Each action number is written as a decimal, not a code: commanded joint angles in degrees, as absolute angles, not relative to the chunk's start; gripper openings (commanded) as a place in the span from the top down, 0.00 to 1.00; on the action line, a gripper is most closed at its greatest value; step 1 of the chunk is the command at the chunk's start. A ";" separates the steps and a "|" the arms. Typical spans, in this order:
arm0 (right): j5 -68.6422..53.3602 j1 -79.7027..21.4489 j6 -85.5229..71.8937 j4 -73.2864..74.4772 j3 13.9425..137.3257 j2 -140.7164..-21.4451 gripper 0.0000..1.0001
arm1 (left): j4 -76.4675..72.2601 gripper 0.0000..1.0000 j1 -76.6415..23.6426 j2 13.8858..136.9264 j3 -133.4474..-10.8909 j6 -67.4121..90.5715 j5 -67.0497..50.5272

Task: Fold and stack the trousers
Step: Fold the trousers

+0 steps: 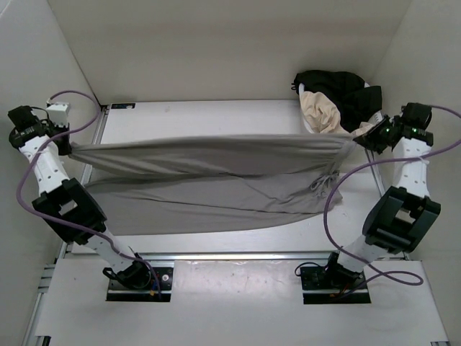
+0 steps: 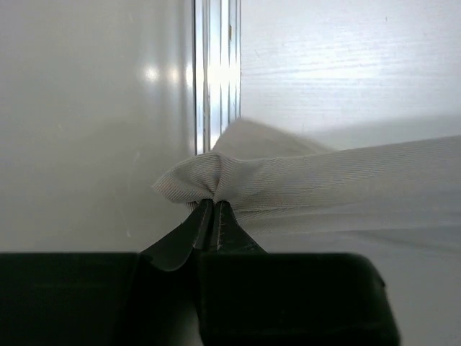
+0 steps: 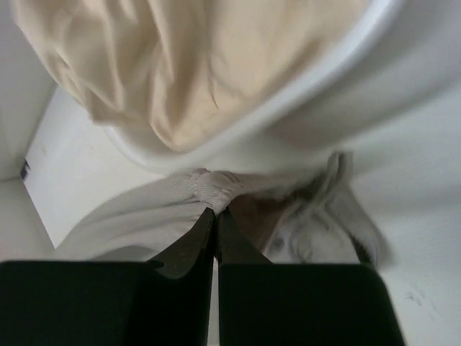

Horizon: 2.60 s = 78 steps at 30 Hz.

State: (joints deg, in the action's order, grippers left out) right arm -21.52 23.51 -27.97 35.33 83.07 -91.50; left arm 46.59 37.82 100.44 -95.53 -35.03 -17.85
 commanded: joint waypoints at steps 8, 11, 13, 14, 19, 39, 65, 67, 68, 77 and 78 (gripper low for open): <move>-12.93 23.73 -28.48 38.67 48.91 -69.71 1.00 | 45.81 0.86 49.29 83.34 -68.76 -48.59 -14.06; -9.59 24.43 -29.00 38.67 44.57 -68.38 1.00 | 44.65 0.86 54.04 81.39 -58.73 -54.39 -12.57; -9.05 26.71 -29.00 38.67 41.67 -68.99 1.00 | 42.90 0.86 55.89 81.39 -53.38 -57.04 -11.17; -9.05 28.98 -29.00 37.80 40.96 -69.60 1.00 | 42.37 0.86 56.51 82.08 -52.31 -57.04 -11.16; -13.71 33.83 -29.00 37.18 43.67 -77.33 1.00 | 41.84 0.86 58.35 85.07 -55.18 -55.73 -13.00; -9.31 35.07 -28.48 46.42 53.36 -80.86 0.98 | 45.26 0.86 58.36 94.22 -67.16 -57.47 -14.15; -3.08 17.31 -32.26 43.33 57.74 -97.91 0.88 | 49.22 0.47 58.36 91.32 -67.50 -54.67 -15.11; -1.51 18.18 -32.26 43.86 57.05 -97.91 1.00 | 50.79 0.46 58.36 90.79 -68.03 -54.14 -16.08; -1.49 18.89 -32.26 43.86 57.04 -96.95 1.00 | 50.80 0.46 57.75 90.79 -68.03 -54.14 -16.61; 12.45 30.76 -27.87 51.66 66.69 -87.45 1.00 | 53.00 0.38 46.96 90.79 -66.09 -50.45 -20.65; 13.26 30.76 -27.17 52.38 68.54 -87.45 1.00 | 53.00 0.38 45.63 92.27 -66.62 -49.84 -20.65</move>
